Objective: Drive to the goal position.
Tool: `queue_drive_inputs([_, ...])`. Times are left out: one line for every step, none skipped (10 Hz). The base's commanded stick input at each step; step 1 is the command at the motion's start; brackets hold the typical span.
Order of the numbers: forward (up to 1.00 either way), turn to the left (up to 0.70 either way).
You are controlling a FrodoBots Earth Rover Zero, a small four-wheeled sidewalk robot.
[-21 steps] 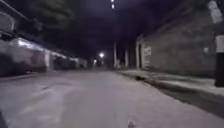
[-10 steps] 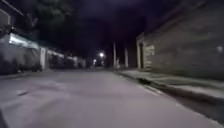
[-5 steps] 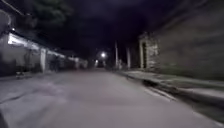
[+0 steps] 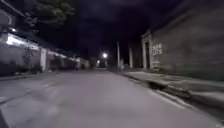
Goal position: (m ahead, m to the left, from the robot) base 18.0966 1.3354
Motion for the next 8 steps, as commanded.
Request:
queue_drive_inputs([0.7, 0.0])
queue_drive_inputs([0.7, 0.0])
queue_drive_inputs([0.7, 0.0])
queue_drive_inputs([0.7, 0.0])
queue_drive_inputs([0.7, 0.0])
queue_drive_inputs([0.7, 0.0])
queue_drive_inputs([0.7, 0.0])
queue_drive_inputs([0.7, 0.0])
